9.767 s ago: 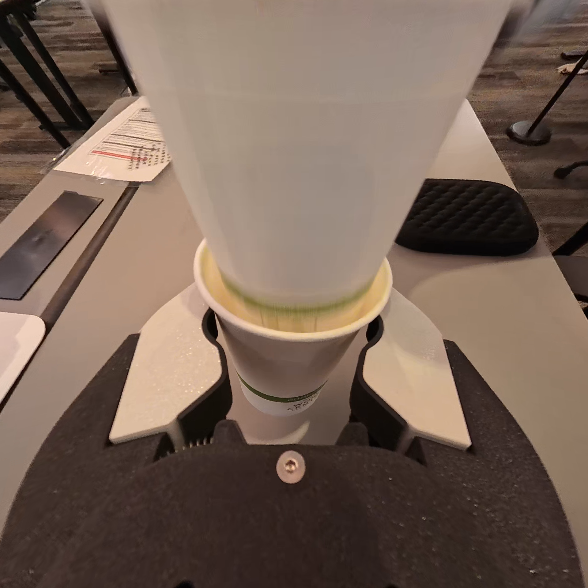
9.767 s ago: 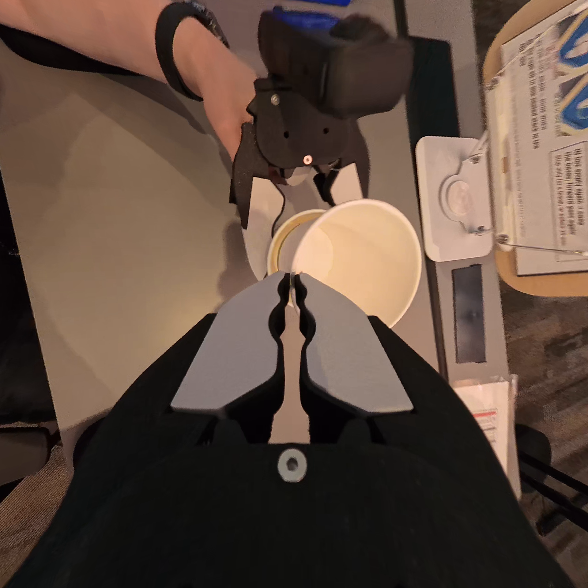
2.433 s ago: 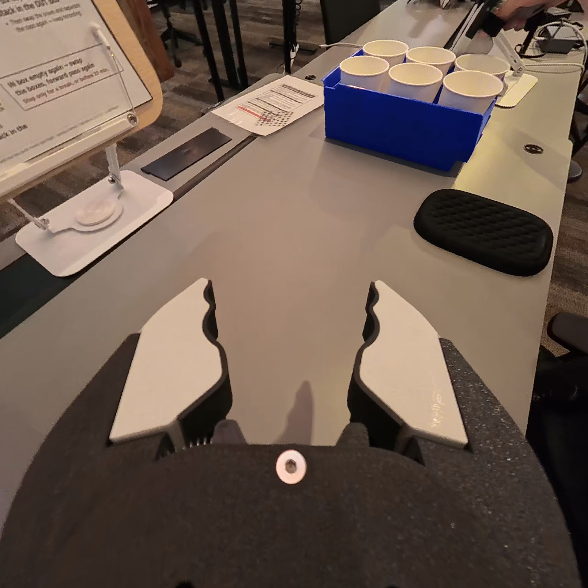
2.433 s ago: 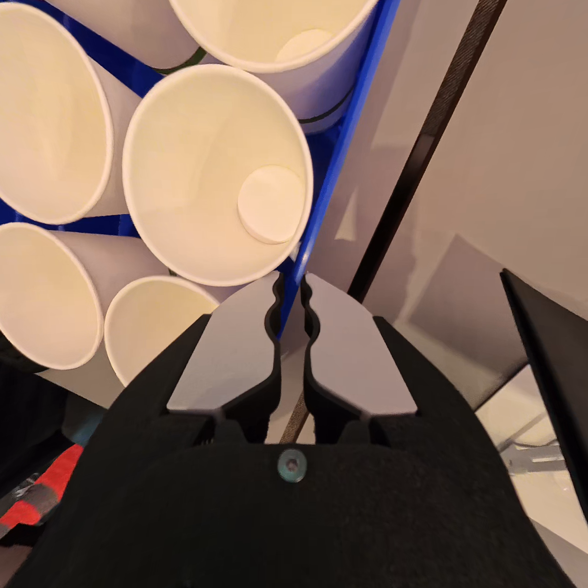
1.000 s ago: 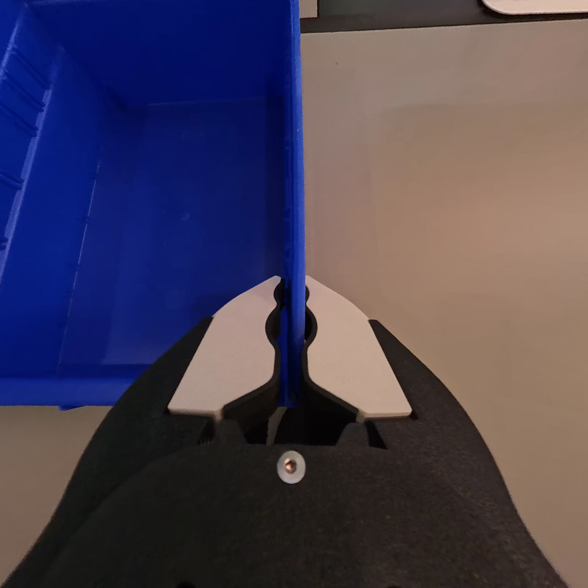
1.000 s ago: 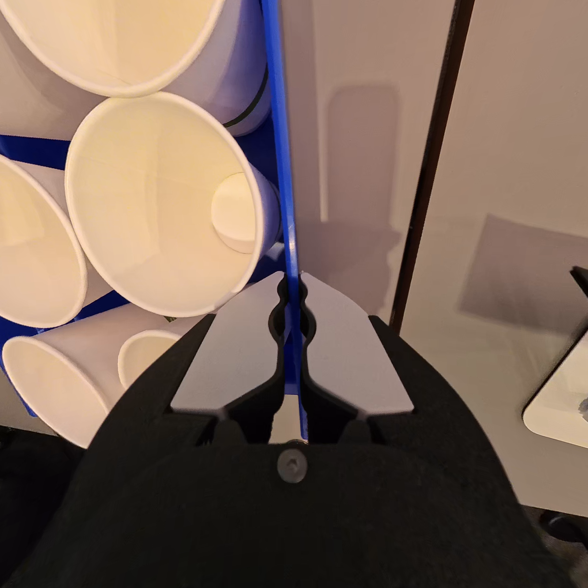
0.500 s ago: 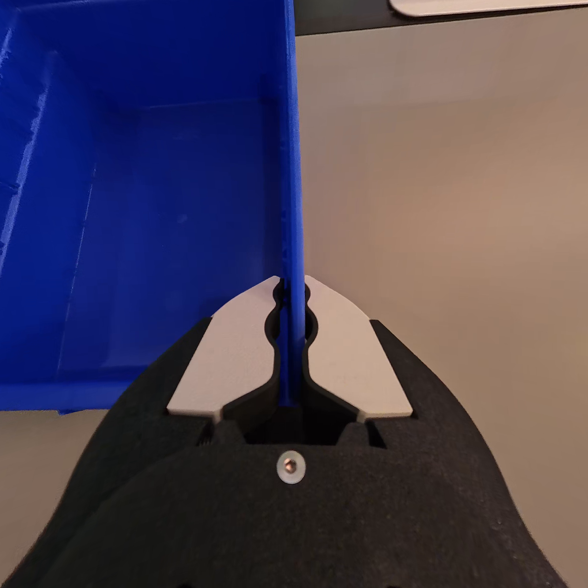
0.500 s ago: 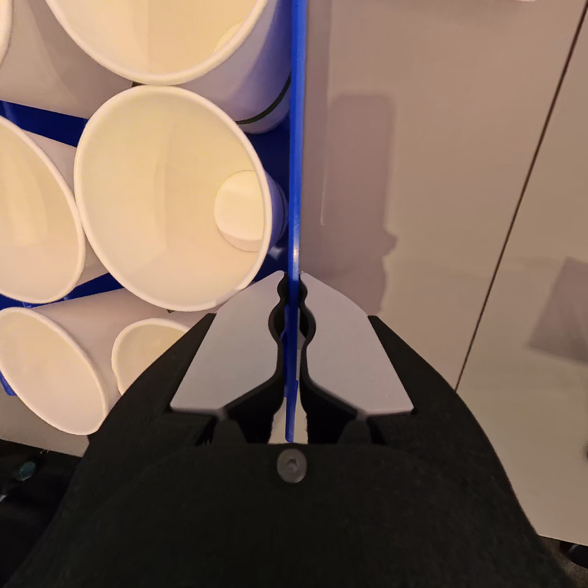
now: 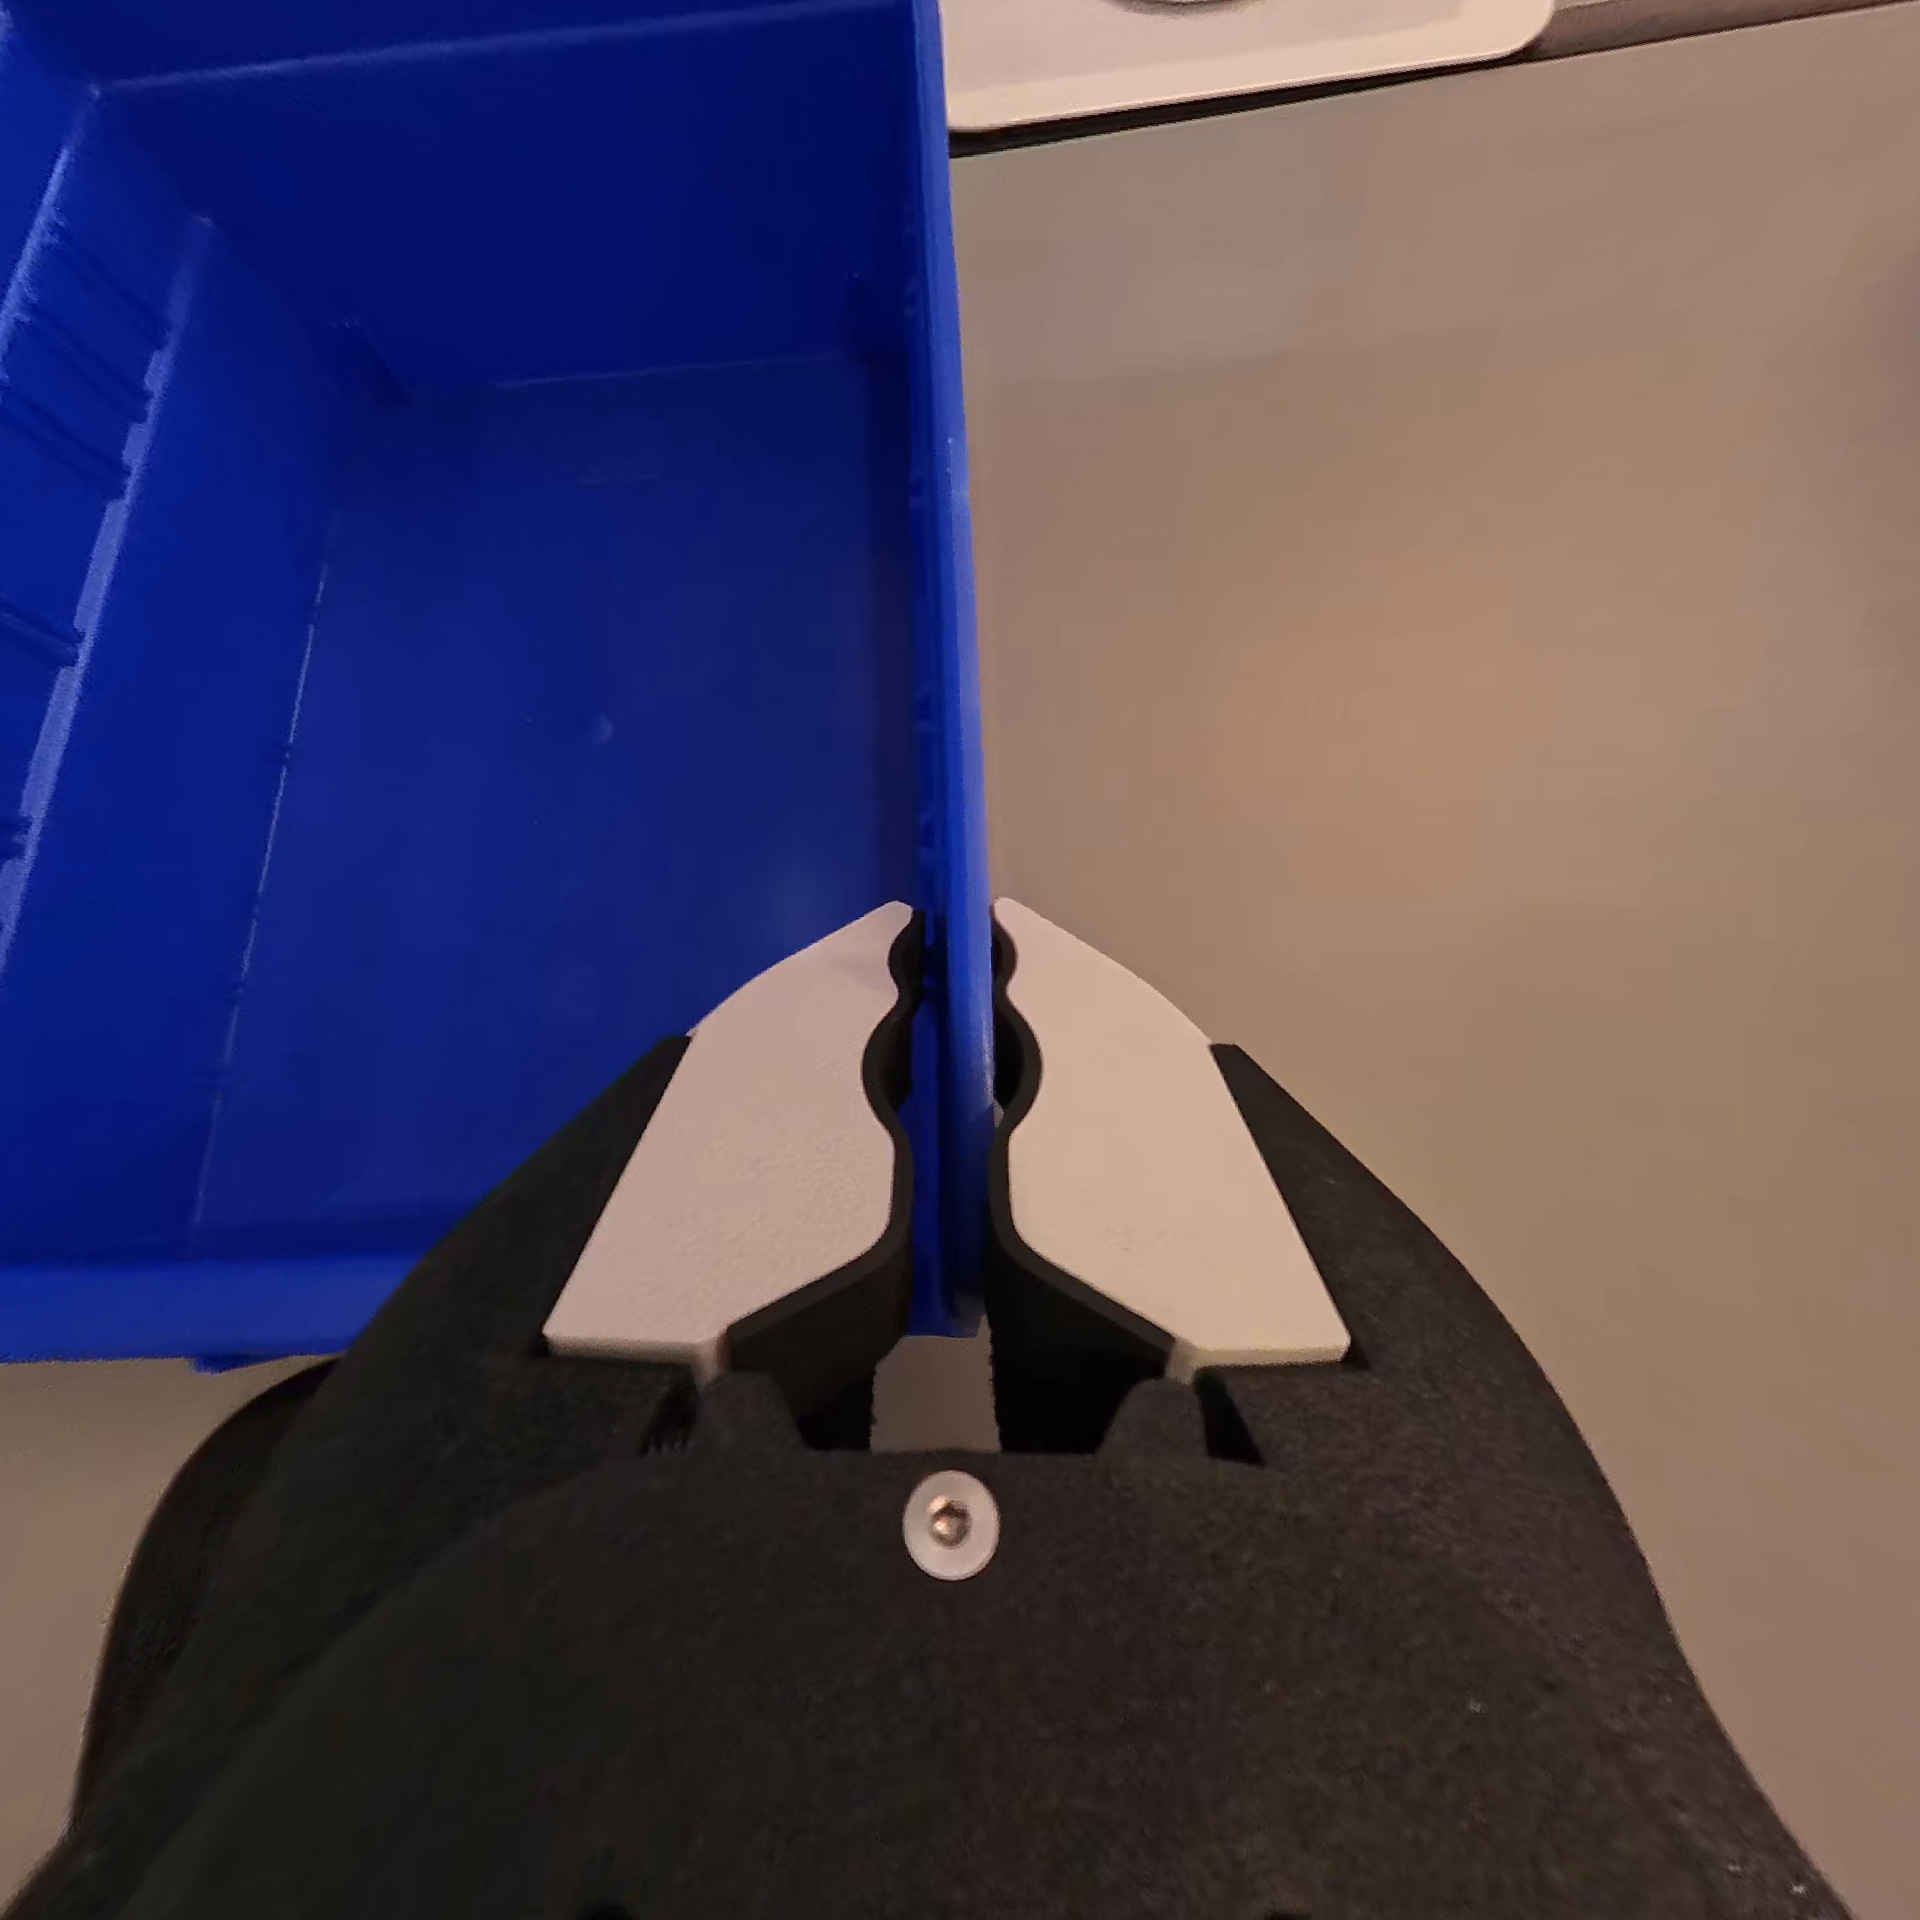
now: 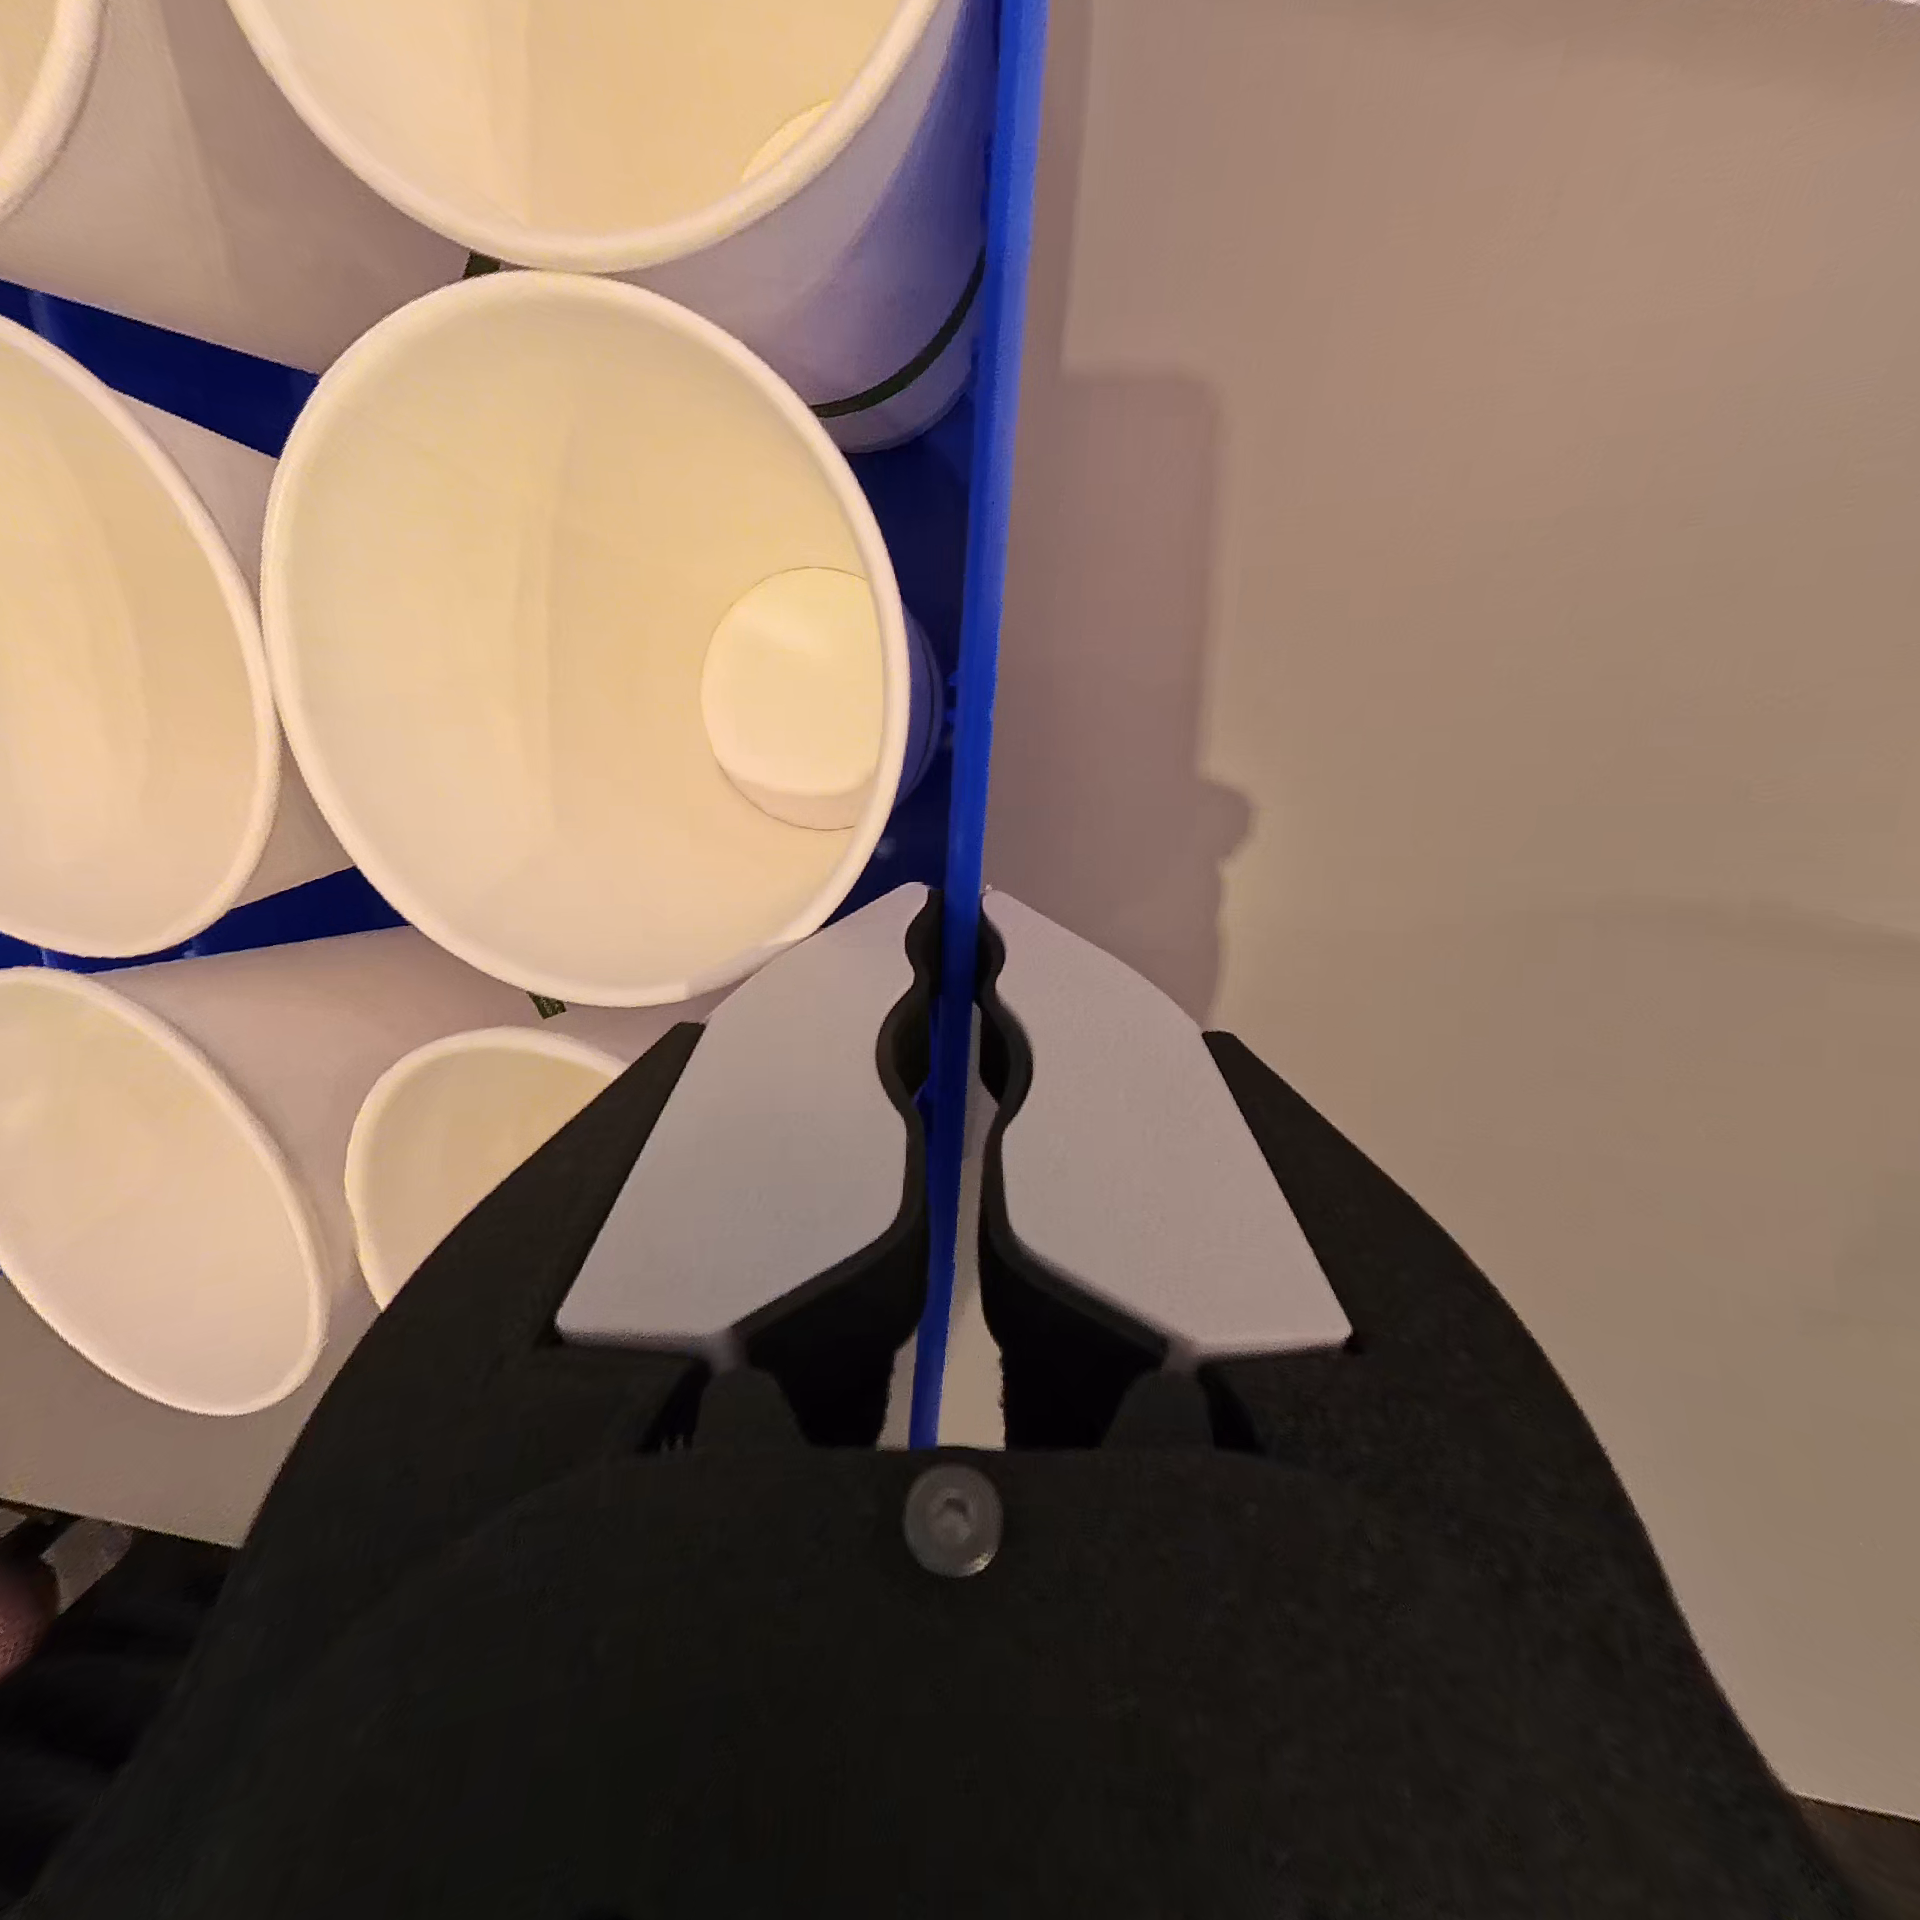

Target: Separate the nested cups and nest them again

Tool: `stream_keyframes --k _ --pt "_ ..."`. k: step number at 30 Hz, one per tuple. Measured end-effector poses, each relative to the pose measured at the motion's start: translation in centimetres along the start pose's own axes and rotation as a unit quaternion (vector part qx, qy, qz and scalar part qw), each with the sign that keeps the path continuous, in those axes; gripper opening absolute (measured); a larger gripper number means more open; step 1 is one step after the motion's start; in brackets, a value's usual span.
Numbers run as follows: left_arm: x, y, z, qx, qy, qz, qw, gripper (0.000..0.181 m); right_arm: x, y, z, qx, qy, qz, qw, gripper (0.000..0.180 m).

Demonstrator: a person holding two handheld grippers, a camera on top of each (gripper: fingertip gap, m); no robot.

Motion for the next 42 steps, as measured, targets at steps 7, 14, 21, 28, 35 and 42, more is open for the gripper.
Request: stream_keyframes --k 7,14,21,28,35,42 --pt "0.8 -0.4 5.3 -0.004 -0.050 0.009 0.999 0.009 -0.6 -0.5 -3.9 -0.017 0.004 0.012 1.000 0.004" --pt "1.2 -0.5 8.4 -0.039 -0.046 0.011 0.998 0.011 -1.2 -0.8 -6.9 -0.005 0.004 0.021 1.000 0.004" --pt "1.6 -0.6 11.6 -0.072 -0.047 0.012 0.996 0.020 -1.1 -1.2 -8.8 0.009 0.021 0.021 1.000 0.005" --pt "2.1 -0.4 14.3 -0.150 -0.008 0.041 0.988 0.047 -0.2 -2.6 -8.9 -0.014 0.027 0.009 1.000 0.012" --pt "2.8 3.1 13.6 -0.197 -0.006 0.107 0.974 0.050 0.3 -3.0 -8.9 -0.022 0.046 -0.022 0.998 0.006" --pt "2.3 5.3 11.9 -0.203 -0.023 0.122 0.971 0.048 -0.2 -3.5 -8.5 0.023 0.006 -0.036 0.999 0.007"
Point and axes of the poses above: each gripper's, where its closed fingertips meet, y back along the fingers, x out of its top, z = x × y across the jaws, the point moved 8 cm from there along y, back along the fingers, and after that the axes turned 3 degrees about z, right-handed, at the moved point
